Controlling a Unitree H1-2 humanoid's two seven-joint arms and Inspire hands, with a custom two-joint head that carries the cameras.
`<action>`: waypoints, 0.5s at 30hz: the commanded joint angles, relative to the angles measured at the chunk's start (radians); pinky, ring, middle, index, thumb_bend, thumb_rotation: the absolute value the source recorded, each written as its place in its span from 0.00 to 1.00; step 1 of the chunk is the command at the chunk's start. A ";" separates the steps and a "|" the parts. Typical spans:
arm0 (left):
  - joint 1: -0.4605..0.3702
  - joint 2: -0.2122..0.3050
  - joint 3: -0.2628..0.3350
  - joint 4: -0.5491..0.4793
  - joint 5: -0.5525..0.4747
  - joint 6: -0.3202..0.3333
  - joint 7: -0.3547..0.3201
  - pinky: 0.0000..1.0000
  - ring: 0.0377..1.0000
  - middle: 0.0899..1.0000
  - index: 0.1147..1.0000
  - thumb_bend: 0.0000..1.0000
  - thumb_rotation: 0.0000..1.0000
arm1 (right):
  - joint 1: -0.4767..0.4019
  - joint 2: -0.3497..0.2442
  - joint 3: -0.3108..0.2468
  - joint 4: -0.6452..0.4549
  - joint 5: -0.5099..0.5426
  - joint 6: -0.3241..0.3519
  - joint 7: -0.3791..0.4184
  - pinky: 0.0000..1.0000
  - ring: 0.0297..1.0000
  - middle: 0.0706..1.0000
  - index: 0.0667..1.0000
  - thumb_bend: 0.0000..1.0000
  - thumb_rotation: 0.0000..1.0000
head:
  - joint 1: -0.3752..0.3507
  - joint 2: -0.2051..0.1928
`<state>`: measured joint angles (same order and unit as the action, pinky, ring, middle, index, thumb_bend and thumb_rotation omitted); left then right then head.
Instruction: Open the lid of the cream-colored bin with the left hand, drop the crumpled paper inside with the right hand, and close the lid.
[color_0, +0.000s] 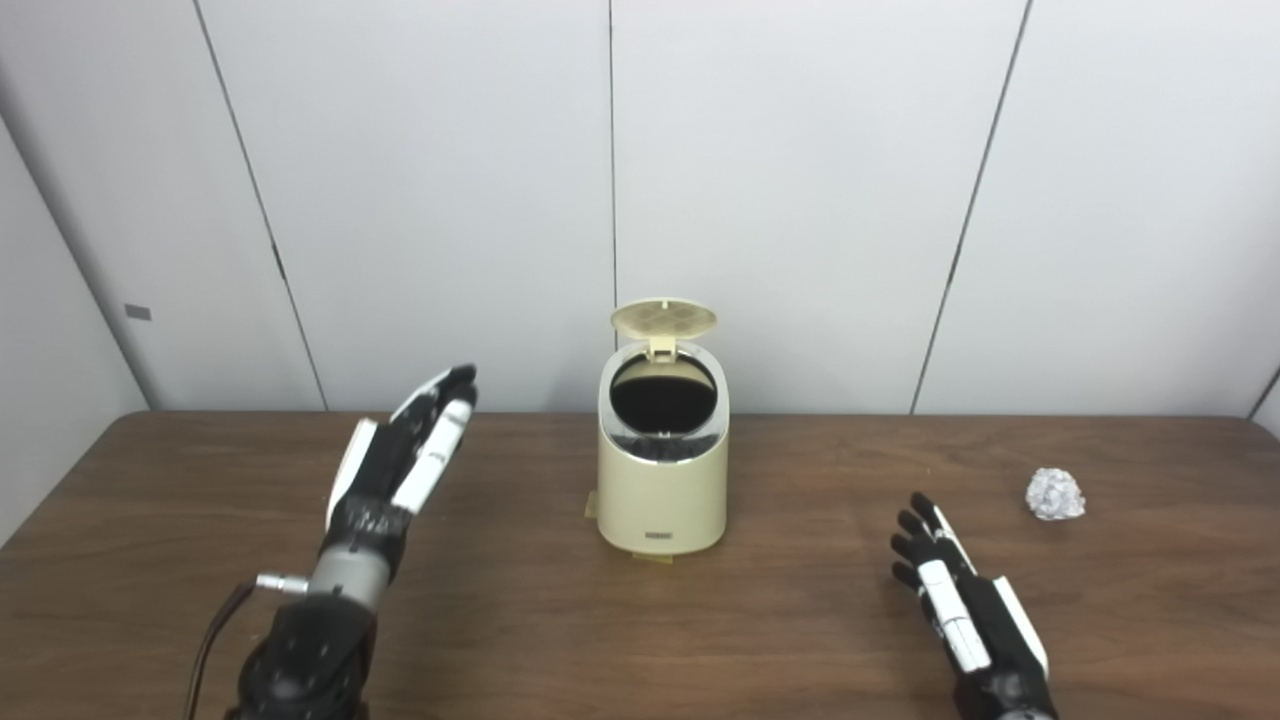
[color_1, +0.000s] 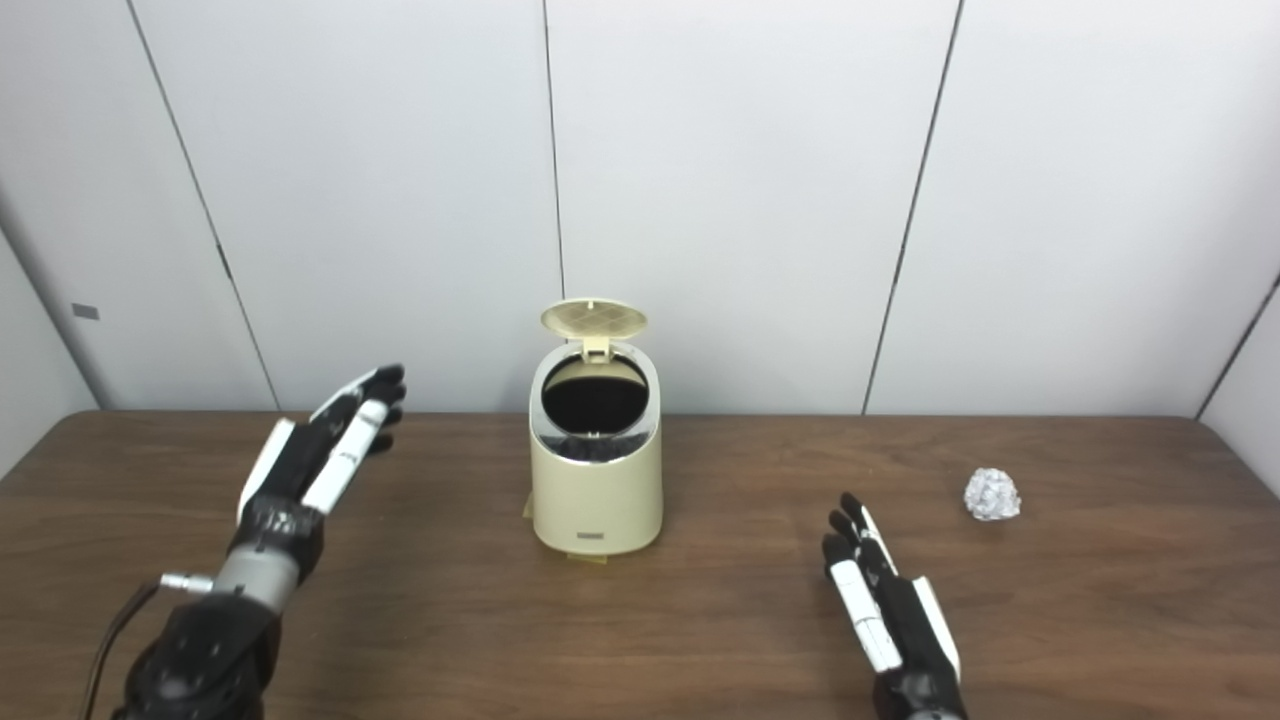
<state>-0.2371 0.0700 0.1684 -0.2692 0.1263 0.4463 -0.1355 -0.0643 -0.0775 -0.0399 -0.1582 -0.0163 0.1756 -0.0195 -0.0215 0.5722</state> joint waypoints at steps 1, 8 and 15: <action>-0.013 -0.023 0.013 -0.012 -0.057 -0.052 0.025 0.94 0.95 0.96 0.95 0.43 0.93 | -0.053 -0.004 -0.011 -0.028 -0.034 -0.068 -0.030 0.80 0.86 0.88 0.88 0.71 0.45 | -0.004 0.001; 0.075 -0.074 0.043 0.015 -0.170 -0.114 0.062 0.99 0.98 0.97 0.98 0.52 0.92 | -0.096 -0.056 -0.030 -0.030 -0.119 -0.085 -0.054 0.80 0.84 0.85 0.84 0.79 0.17 | -0.024 0.012; 0.092 -0.041 0.011 0.053 -0.175 -0.156 0.065 1.00 0.98 0.98 0.97 0.51 0.91 | -0.167 -0.171 -0.056 -0.007 -0.212 -0.068 -0.059 0.79 0.83 0.85 0.82 0.88 0.09 | -0.099 0.024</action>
<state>-0.1142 0.0186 0.1879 -0.2036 -0.0385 0.3434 -0.0751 -0.1780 -0.2226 -0.0802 -0.1450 -0.2135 0.1324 -0.0702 -0.1196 0.5952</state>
